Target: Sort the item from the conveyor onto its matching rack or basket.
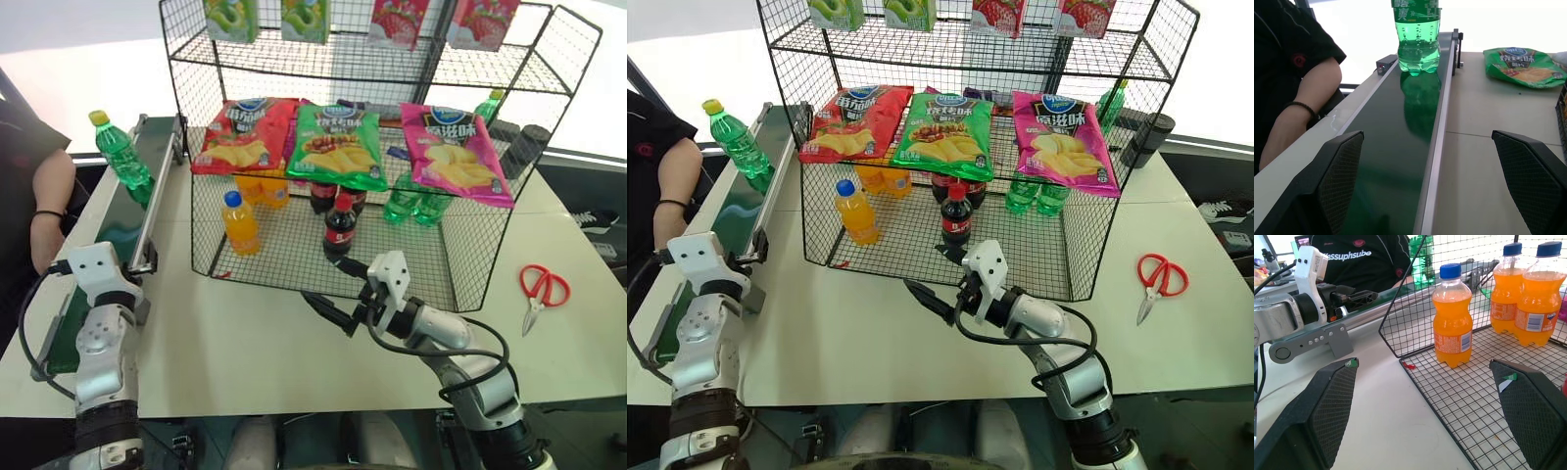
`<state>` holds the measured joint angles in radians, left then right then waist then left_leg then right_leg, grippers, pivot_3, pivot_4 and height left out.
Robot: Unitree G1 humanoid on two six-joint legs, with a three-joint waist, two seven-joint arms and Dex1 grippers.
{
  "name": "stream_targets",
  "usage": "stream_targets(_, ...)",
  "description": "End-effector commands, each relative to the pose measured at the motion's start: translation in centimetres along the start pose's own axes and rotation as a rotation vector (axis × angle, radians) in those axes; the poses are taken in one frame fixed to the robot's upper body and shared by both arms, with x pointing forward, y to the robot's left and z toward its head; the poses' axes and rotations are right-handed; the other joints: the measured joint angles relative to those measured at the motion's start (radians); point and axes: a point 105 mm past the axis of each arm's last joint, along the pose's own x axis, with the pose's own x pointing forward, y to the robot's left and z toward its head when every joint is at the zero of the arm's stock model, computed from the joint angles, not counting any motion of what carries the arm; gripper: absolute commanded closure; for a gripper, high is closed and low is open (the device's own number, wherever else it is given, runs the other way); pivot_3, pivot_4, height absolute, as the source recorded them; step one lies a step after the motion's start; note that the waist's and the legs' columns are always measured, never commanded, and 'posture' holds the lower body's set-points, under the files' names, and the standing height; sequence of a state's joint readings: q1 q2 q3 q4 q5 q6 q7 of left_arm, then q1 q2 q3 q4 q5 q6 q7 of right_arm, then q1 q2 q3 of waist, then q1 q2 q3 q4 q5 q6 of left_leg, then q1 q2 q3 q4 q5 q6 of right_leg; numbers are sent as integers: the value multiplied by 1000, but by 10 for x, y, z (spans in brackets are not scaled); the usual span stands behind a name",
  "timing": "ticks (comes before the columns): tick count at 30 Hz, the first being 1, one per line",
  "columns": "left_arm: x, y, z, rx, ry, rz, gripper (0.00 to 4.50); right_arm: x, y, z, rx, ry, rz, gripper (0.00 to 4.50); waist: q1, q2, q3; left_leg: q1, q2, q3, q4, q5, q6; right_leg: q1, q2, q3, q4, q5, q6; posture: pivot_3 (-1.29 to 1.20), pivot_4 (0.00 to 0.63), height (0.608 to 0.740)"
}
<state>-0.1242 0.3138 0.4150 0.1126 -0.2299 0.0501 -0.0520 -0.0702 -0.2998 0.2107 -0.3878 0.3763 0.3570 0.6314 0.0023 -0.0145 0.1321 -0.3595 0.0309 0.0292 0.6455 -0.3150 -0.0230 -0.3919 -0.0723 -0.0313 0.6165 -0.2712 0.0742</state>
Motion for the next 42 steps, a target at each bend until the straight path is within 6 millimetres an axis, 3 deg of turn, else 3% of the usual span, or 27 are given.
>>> stream_targets(1, 1, 6, 20, -7, -85, 30, 0, 0, 1, 12, -21, -54, -1, 40, 1, 0, 0, 0, 0, 0, 0, 0, 0, 0, 0, 0, 0, 0, 0, 0, 150, 740)
stream_targets(23, 2, 18, 24, -61, -133, 153, 0, 1, 6, 12, -8, -65, 18, 40, 1, 0, 0, -1, 0, 0, 0, 0, 0, -1, -1, 0, -1, 0, 0, 0, 150, 740)
stream_targets(34, 2, 22, 17, -135, -97, 215, 0, 0, 5, 11, -3, -65, 21, 40, 3, 0, 0, -1, 0, 0, 0, 0, 0, -1, -1, 0, -1, 0, 0, 0, 150, 740)
stream_targets(37, 2, 22, 17, -140, -99, 219, 878, 0, 5, 11, -4, -65, 22, 0, 5, 0, 0, -1, -1, 0, 0, 0, 0, -1, -1, 0, -1, 0, 0, 0, 150, 740)
stream_targets(39, 3, 22, 17, -142, -101, 219, 1749, 1, 5, 11, -5, -65, 23, 0, 9, 0, 0, -1, -1, 0, 0, 0, 0, -1, -1, 0, -1, 0, 0, 0, 150, 740)
stream_targets(42, 3, 20, 19, -136, -111, 211, 1840, 2, 5, 11, -4, -67, 24, 0, 9, 0, 0, -1, -1, 0, 0, 0, 0, -1, -2, 0, -1, 0, 0, 0, 150, 740)
